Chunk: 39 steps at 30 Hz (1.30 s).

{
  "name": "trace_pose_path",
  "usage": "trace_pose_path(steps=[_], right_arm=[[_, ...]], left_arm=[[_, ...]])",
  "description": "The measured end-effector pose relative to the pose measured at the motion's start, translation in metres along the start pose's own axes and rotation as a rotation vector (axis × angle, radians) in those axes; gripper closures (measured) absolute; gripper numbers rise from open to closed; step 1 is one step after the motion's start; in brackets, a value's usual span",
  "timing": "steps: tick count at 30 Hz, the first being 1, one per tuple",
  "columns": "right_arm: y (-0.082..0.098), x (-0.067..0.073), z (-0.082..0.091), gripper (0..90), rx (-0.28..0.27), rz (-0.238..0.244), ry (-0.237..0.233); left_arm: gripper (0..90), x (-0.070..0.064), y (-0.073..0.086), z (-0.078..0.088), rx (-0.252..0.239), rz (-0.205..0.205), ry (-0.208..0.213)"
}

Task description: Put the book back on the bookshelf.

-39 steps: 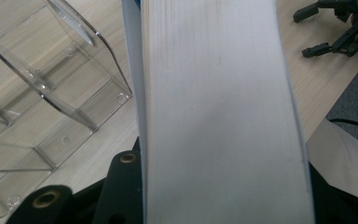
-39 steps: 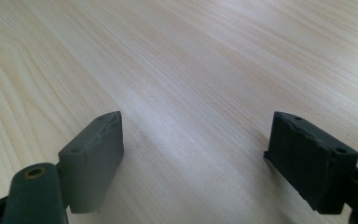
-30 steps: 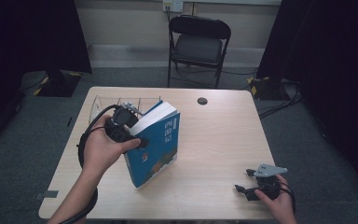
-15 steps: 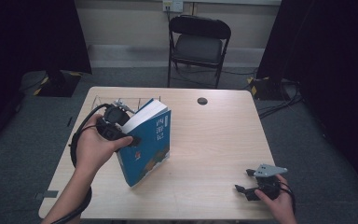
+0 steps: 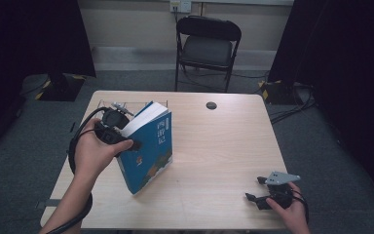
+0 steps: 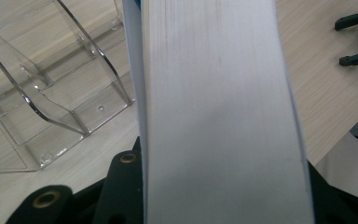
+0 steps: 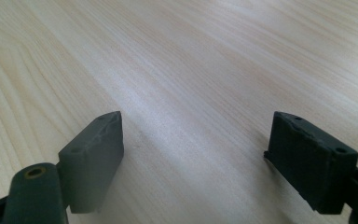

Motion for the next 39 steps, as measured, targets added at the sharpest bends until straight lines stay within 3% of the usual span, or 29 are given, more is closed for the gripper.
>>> trace_pose_path(steps=[5,22,39], right_arm=[[0.0,0.0,0.0,17.8,0.0,0.001,0.0],[0.0,0.0,0.0,17.7,0.0,0.001,0.0],[0.0,0.0,0.0,17.7,0.0,-0.001,0.0]], left_arm=[[62.0,0.001,0.003,0.003,0.013,-0.011,-0.006],[62.0,0.016,0.01,0.012,0.026,0.024,-0.018],[62.0,0.024,-0.001,0.004,0.016,0.064,-0.036]])
Point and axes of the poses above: each handheld gripper's, and its own axes: z roughly backward along the jaws, y roughly out of its underside, x roughly to its left, the point moved 7 cm from there along -z, roughly forward along the jaws, and after that the axes turned 7 degrees about z, right-handed, at the moved point
